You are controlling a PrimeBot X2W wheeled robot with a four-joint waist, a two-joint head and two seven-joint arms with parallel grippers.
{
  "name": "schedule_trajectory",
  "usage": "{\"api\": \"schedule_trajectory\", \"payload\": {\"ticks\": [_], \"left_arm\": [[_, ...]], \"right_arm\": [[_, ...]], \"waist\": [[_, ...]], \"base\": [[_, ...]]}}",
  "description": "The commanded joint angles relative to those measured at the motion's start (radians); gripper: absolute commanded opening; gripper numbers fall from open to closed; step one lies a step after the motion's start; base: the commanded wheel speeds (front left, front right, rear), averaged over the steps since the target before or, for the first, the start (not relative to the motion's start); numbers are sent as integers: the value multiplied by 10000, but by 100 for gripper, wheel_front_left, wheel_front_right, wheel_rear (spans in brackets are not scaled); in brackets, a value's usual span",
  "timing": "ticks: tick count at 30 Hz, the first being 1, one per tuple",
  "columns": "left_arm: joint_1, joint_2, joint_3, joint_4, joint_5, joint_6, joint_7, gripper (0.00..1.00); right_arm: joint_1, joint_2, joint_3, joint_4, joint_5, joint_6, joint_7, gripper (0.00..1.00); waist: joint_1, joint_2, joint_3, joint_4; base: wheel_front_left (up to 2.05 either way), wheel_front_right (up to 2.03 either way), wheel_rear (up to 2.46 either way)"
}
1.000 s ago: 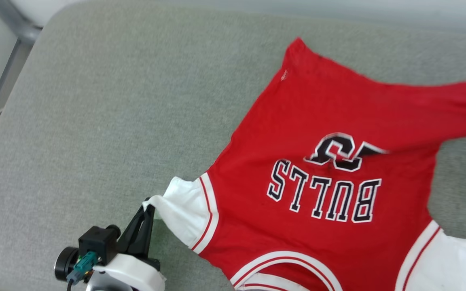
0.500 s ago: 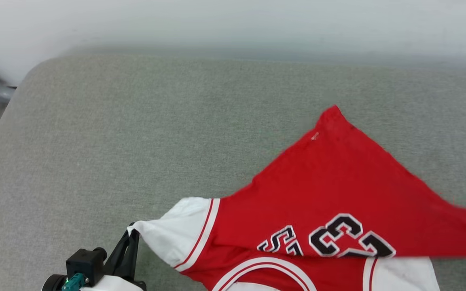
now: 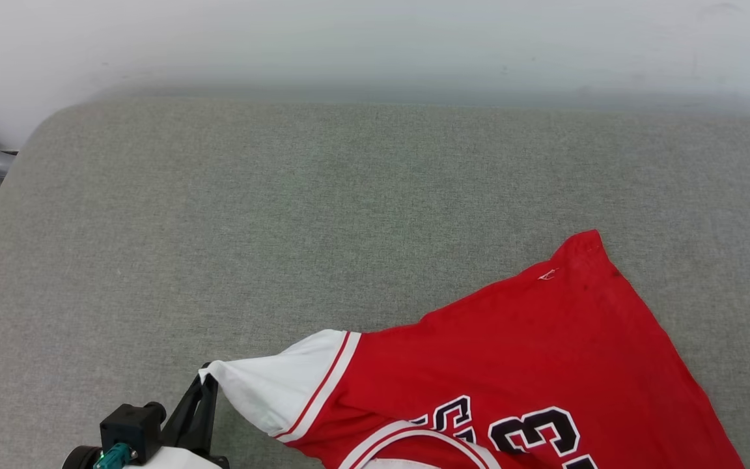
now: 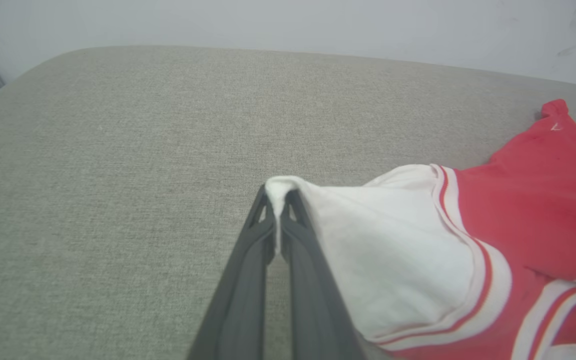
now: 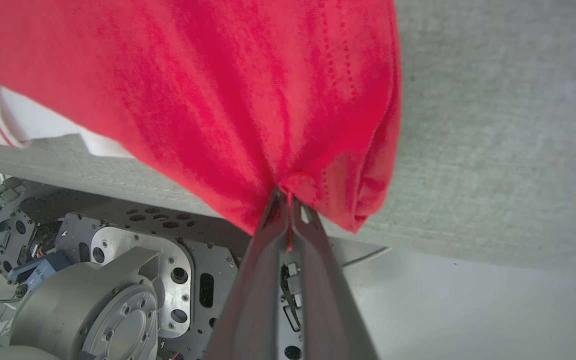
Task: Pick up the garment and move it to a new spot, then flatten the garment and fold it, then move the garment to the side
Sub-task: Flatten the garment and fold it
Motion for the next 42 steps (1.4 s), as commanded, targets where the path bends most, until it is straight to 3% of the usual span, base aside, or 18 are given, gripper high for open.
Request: {"api": "schedule_trajectory", "payload": {"ticks": [1,2,3,4,14,20,26,32,42], "left_arm": [[-19,72,37,-15,-49,42,2,0],[-4,77,43,-32,-49,49,-1,0],[14,81,45,-56,-51,68,0,0],[35,81,40,-75,-52,89,0,0],[-48,62,-165,-345,75,177,75,0],[-494,-2,-420,-529,243,77,150,0],[-1128,-198,-753,-592,434,-30,208,0],[-1631,-435,-1070,-600,608,-133,170,0],[-2231,-784,-1350,-527,758,-276,50,0]], "right_arm": [[-96,20,-35,26,10,-8,-76,0],[-199,11,-96,49,-50,-8,-164,25],[-317,-37,-192,53,-168,-9,-299,97],[-420,-111,-292,49,-298,-9,-415,100],[-1691,-867,-1529,-1359,-509,-8,-1441,100],[-3165,-1653,-1513,-2273,-624,-8,-1008,100],[-5093,-2301,-94,-2296,-589,-8,82,100],[-6897,-2768,1775,-1148,-560,-8,1160,100],[-9194,-2533,4069,1224,-463,-8,1658,100]], "waist": [[1,-1,-3,-7],[1,-1,-11,-18],[1,-1,-22,-30],[1,-1,-36,-40],[1,-1,-80,118],[1,-1,299,504],[1,-1,775,1008],[1,-1,1209,1486],[1,-1,1983,2018]], "base": [[0,0,0],[0,0,0],[0,0,0],[0,0,0],[0,0,0],[0,0,0],[0,0,0],[0,0,0],[0,0,0]]}}
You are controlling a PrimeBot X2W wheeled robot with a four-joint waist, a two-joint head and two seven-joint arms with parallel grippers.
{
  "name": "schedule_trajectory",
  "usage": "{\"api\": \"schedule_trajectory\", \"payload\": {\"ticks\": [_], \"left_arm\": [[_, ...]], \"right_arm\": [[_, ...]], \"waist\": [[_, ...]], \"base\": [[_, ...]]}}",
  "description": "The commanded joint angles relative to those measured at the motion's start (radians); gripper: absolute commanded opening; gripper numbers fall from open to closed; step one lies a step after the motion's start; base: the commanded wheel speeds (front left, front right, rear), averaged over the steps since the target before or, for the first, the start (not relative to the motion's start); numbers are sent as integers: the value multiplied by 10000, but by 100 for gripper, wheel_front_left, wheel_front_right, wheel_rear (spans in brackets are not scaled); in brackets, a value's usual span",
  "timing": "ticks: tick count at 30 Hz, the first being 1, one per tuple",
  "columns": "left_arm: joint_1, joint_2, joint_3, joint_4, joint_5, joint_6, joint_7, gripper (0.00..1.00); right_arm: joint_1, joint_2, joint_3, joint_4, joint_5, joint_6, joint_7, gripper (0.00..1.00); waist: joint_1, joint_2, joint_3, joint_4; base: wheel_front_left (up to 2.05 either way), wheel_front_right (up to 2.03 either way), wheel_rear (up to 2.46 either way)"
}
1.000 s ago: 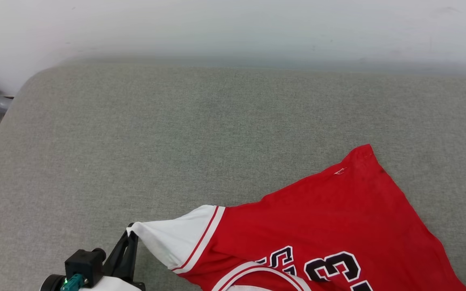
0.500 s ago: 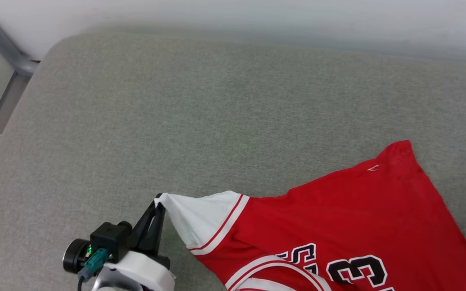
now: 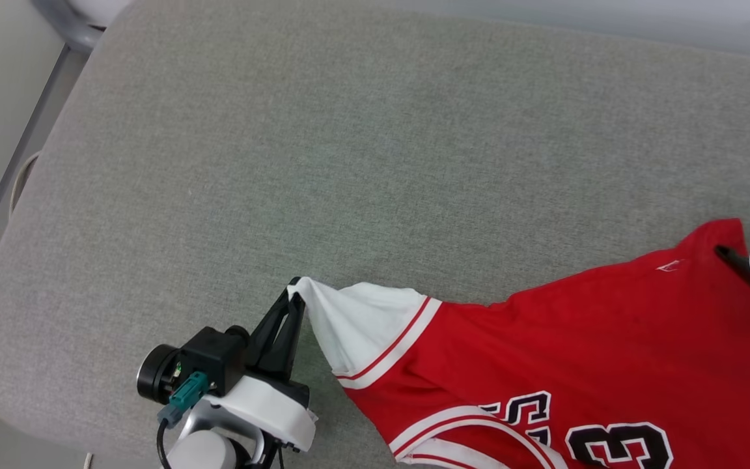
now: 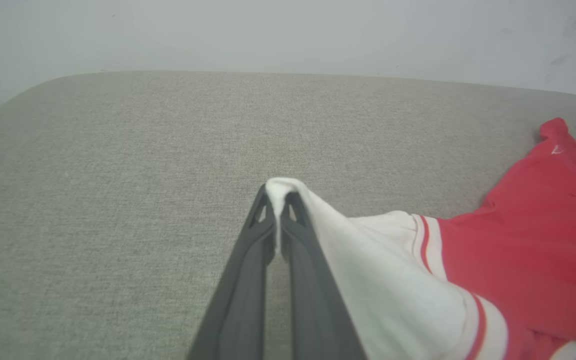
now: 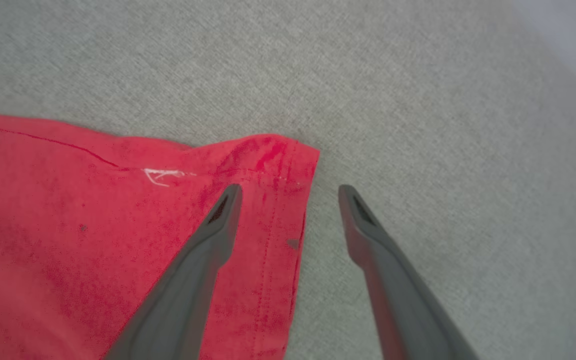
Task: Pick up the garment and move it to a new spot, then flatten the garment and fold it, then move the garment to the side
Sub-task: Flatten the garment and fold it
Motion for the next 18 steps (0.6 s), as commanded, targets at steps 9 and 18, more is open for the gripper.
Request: {"api": "schedule_trajectory", "payload": {"ticks": [9,18], "left_arm": [[-468,-254,-68,293,90,-137,-135,0],[-271,-123,195,415,-24,-232,-182,0]], "right_arm": [[-269,535,1678,2446,390,-5,-429,100],[-1360,381,1794,2440,1088,-11,-2881,0]], "waist": [[-2,0,473,395],[-2,0,-133,-210]], "base": [[0,0,0],[0,0,0]]}}
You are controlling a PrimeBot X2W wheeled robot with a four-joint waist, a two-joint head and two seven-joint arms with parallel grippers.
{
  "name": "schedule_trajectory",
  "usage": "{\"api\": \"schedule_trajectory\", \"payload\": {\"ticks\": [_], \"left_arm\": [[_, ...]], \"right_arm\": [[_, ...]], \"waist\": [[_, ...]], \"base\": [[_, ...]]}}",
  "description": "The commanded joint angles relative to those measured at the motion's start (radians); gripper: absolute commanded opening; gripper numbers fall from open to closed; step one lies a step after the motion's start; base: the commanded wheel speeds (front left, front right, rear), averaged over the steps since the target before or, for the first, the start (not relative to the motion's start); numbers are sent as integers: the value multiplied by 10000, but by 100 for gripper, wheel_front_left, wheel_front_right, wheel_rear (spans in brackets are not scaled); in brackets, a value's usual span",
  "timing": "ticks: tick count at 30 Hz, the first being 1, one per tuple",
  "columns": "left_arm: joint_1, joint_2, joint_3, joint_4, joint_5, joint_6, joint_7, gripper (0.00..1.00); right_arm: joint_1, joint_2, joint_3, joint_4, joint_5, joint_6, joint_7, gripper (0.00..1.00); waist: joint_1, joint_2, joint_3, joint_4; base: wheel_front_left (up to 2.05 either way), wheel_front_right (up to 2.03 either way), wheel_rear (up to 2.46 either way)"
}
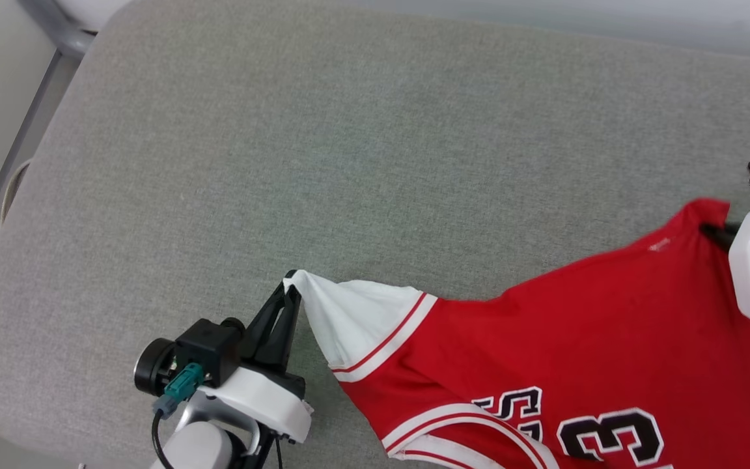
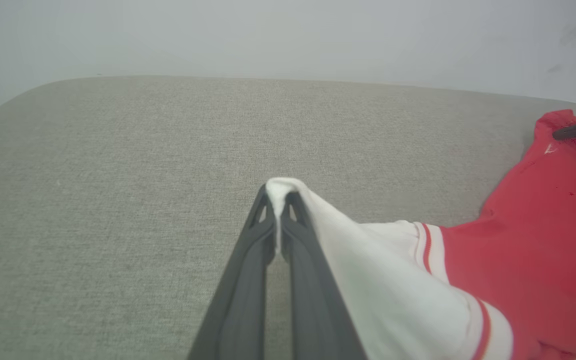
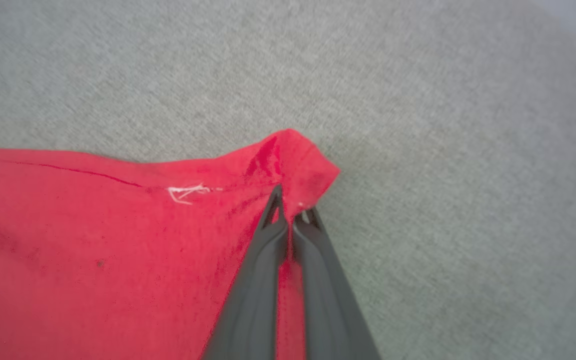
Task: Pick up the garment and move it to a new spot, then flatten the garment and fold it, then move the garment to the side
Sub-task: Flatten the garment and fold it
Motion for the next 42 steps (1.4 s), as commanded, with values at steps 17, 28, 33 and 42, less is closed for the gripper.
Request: {"api": "schedule_trajectory", "payload": {"ticks": [17,28,33,42], "left_arm": [[-2060,1084,828,-1110,237,-278,182,0],[-5664,1703,934,-1754,873,-683,1242,0],[-7910,1557,726,-1219,925,-1093,1645,0],[-12325,1571,561,997,873,-1486,1979,0]], "right_arm": [[-114,170,-1207,-1299,-41,-15,-3729,0],[-1278,1086,-2820,-2380,-1459,-15,-3862,0],[-2718,1539,-3222,-2319,-1994,-15,-3665,0],[-6622,2111,-3209,-685,-2851,-15,-3731,0]], "waist": [[-1,0,-1476,-1383],[-1,0,-877,-2066],[-1,0,-176,-2222],[-1,0,1174,-2698]], "base": [[0,0,0],[0,0,0],[0,0,0],[0,0,0]]}}
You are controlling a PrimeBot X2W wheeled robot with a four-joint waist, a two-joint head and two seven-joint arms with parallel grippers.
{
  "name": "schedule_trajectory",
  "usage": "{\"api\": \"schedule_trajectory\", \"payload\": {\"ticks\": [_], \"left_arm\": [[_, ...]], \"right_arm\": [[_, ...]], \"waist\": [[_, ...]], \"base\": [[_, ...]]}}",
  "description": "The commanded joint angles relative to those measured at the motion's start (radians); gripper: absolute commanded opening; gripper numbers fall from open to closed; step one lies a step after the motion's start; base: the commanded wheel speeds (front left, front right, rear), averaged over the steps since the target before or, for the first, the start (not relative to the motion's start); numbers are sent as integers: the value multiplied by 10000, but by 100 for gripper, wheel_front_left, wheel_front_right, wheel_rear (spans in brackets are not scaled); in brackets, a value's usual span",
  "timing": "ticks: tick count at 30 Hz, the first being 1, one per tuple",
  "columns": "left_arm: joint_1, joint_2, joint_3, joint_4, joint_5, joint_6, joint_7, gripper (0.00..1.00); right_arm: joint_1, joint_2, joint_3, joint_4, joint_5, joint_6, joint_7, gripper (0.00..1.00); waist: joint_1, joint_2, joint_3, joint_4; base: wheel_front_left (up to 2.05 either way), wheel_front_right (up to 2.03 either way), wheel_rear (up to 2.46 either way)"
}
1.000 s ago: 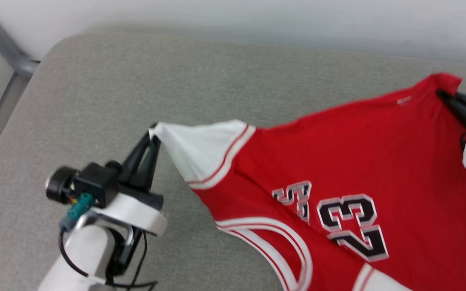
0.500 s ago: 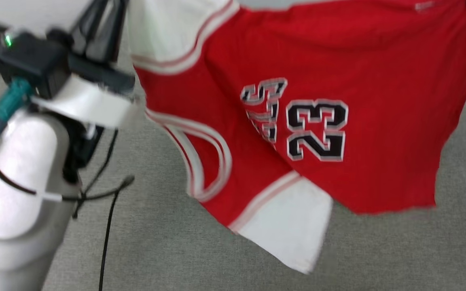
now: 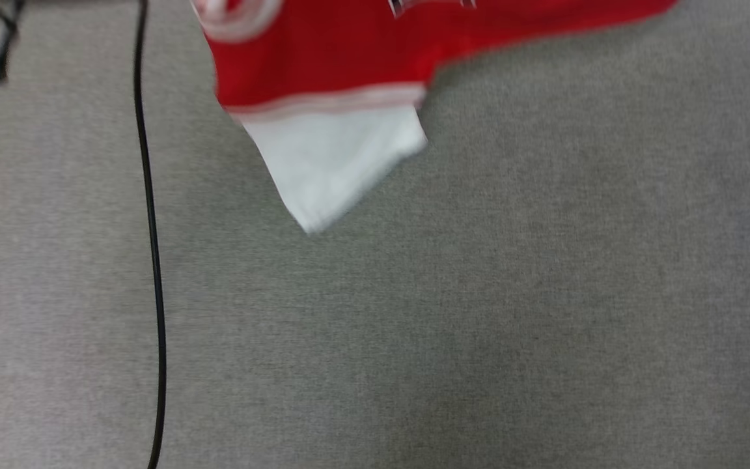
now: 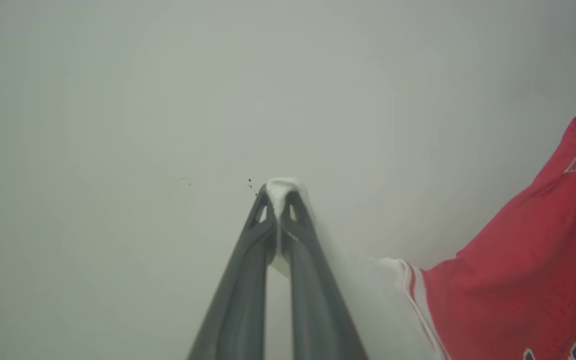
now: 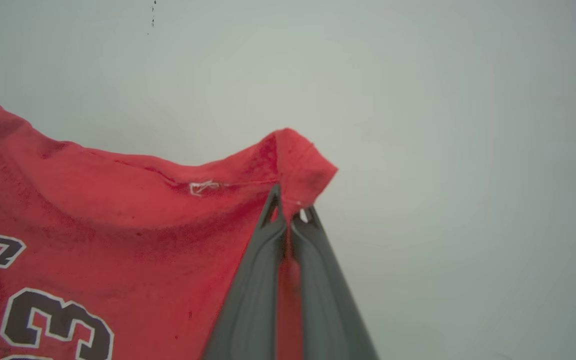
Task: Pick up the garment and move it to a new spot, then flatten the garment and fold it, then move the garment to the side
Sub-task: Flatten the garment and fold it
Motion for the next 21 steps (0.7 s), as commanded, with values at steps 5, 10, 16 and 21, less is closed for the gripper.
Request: {"api": "schedule_trajectory", "payload": {"ticks": [5,10,16,21], "left_arm": [[-2548,-115,-223,1540,-135,-106,-278,0],[-4116,-191,-409,2821,-233,-123,-689,0],[-4834,-179,-873,4050,-470,-137,-1205,0],[-4551,-114,-1403,4721,-925,-134,-1593,0]], "right_arm": [[-2372,456,183,1540,-546,-15,-584,0],[-3859,768,249,2743,-781,-15,-1354,0],[-4678,1018,502,4003,-741,-15,-2023,0],[-4583,1006,1019,4692,-505,-15,-2449,0]], "waist": [[-1,0,972,-398],[-1,0,1312,-441],[-1,0,1824,-412],[-1,0,2319,-322]], "base": [[0,0,0],[0,0,0],[0,0,0],[0,0,0]]}}
